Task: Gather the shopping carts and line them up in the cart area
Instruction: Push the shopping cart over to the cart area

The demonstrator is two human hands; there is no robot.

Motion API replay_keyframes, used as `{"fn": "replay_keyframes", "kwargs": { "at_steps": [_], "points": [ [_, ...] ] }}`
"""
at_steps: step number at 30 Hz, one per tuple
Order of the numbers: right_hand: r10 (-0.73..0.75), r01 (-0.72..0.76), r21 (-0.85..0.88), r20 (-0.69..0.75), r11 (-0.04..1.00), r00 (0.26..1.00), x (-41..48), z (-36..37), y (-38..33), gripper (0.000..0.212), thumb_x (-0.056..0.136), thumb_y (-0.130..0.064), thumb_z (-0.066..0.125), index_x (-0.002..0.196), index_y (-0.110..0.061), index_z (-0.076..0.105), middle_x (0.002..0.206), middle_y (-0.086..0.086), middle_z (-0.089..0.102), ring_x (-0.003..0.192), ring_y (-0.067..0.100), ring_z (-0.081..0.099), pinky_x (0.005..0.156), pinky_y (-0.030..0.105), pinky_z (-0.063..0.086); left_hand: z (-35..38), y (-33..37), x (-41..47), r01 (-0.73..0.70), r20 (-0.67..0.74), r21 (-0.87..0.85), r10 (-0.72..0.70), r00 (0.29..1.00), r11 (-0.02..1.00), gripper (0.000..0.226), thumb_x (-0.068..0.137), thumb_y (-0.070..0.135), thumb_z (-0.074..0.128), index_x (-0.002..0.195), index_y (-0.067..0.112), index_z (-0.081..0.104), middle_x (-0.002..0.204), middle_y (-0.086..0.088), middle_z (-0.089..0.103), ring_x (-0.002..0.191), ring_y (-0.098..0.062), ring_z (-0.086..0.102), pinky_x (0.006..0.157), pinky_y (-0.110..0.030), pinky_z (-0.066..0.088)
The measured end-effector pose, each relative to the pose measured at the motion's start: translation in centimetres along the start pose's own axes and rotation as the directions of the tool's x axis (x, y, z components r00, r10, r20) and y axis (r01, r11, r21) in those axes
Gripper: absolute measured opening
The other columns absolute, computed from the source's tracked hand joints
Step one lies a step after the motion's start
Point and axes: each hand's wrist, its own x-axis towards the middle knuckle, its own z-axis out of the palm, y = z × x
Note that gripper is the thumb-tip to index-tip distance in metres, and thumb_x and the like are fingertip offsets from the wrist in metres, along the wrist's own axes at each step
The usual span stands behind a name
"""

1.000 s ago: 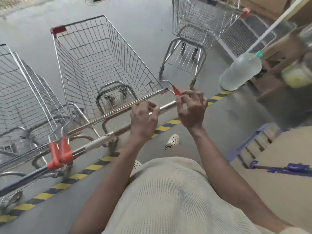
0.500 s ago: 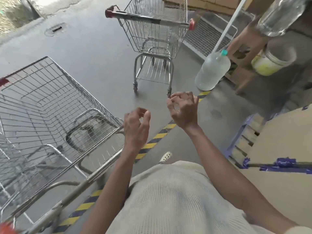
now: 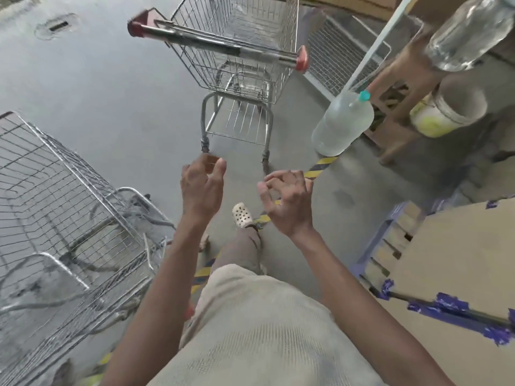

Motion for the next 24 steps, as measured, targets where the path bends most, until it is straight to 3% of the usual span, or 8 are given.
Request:
{"fn": "replay_keyframes", "kwargs": {
  "at_steps": [6,10,12,15,18,21,23,24],
  "points": [
    [-0.077,0.076,0.019,0.026,0.997,0.997,14.0,3.3,1.6,0.02,0.093,-0.039,0.066,0.081,-0.025,0.074,0.1,-0.009,0.07,0.103,0.015,0.054,0.085,0.038,0.034,4.5,4.5,10.2,-0.003,0.021,-0.038,0.004,1.0,0.999,0.023,0.087,0.053,0.053,0.091,0.035,0.066,0.091,0.007,0.072,0.107,-0.026,0.063,0.098,-0.052,0.047],
    [-0.088,0.089,-0.061,0.027,0.994,0.996,23.8,5.8,1.0,0.015,0.088,-0.036,0.068,0.098,-0.027,0.074,0.109,-0.005,0.066,0.11,0.019,0.053,0.09,0.041,0.037,4.9,8.4,18.0,-0.104,-0.032,-0.001,0.104,0.994,0.995,0.024,0.089,0.049,0.052,0.097,0.032,0.068,0.088,0.015,0.066,0.109,-0.026,0.061,0.1,-0.05,0.045],
    [-0.018,0.027,-0.169,0.056,0.985,0.998,27.6,7.8,1.2,0.031,0.085,-0.038,0.067,0.114,-0.029,0.069,0.122,-0.001,0.061,0.118,0.022,0.049,0.096,0.045,0.036,4.5,10.0,22.1,-0.203,-0.07,0.112,0.211,0.975,0.973,0.026,0.094,0.044,0.053,0.105,0.027,0.069,0.098,0.012,0.064,0.117,-0.025,0.053,0.104,-0.042,0.037],
    [0.111,-0.063,-0.273,0.166,0.96,0.98,31.9,11.3,1.5,0.049,0.09,-0.055,0.056,0.131,-0.028,0.057,0.14,0.005,0.047,0.131,0.026,0.039,0.108,0.052,0.027,4.1,11.3,29.6,-0.31,0.037,0.326,0.316,0.948,0.893,0.03,0.101,0.044,0.053,0.121,0.027,0.067,0.121,0.003,0.061,0.127,-0.021,0.044,0.102,-0.031,0.021],
    [0.184,-0.098,-0.29,0.287,0.952,0.94,33.3,14.7,2.2,0.056,0.097,-0.067,0.04,0.136,-0.029,0.053,0.147,0.005,0.04,0.136,0.027,0.032,0.115,0.054,0.018,3.2,9.0,36.8,-0.259,0.174,0.581,0.193,0.966,0.772,0.041,0.105,0.046,0.04,0.117,0.02,0.069,0.122,-0.009,0.066,0.122,-0.028,0.052,0.105,-0.039,0.024],
    [0.038,0.005,-0.297,0.14,0.955,0.989,32.6,18.0,4.0,0.062,0.102,-0.068,0.033,0.146,-0.025,0.04,0.168,0.0,-0.008,0.145,0.025,0.016,0.115,0.055,0.012,2.3,6.4,40.5,-0.232,0.154,0.728,0.176,0.972,0.644,0.057,0.103,0.043,0.029,0.088,0.012,0.074,0.098,-0.017,0.071,0.103,-0.034,0.057,0.101,-0.042,0.029],
    [-0.04,0.054,-0.29,0.054,0.956,0.998,33.4,18.9,5.0,0.081,0.101,-0.069,0.037,0.162,-0.025,0.008,0.157,-0.01,-0.046,0.155,0.02,-0.008,0.11,0.053,0.021,2.4,6.0,41.6,-0.241,0.119,0.739,0.23,0.966,0.629,0.061,0.098,0.042,0.024,0.077,0.011,0.073,0.087,-0.016,0.071,0.094,-0.033,0.057,0.096,-0.043,0.03],
    [-0.056,0.065,-0.265,0.041,0.962,0.998,34.3,19.1,5.2,0.083,0.1,-0.069,0.04,0.162,-0.026,0.007,0.148,-0.013,-0.053,0.155,0.021,-0.006,0.106,0.051,0.024,2.6,6.1,42.1,-0.236,0.108,0.745,0.236,0.966,0.624,0.062,0.097,0.042,0.024,0.076,0.011,0.072,0.084,-0.015,0.071,0.092,-0.033,0.057,0.095,-0.043,0.03]
  ]
}}
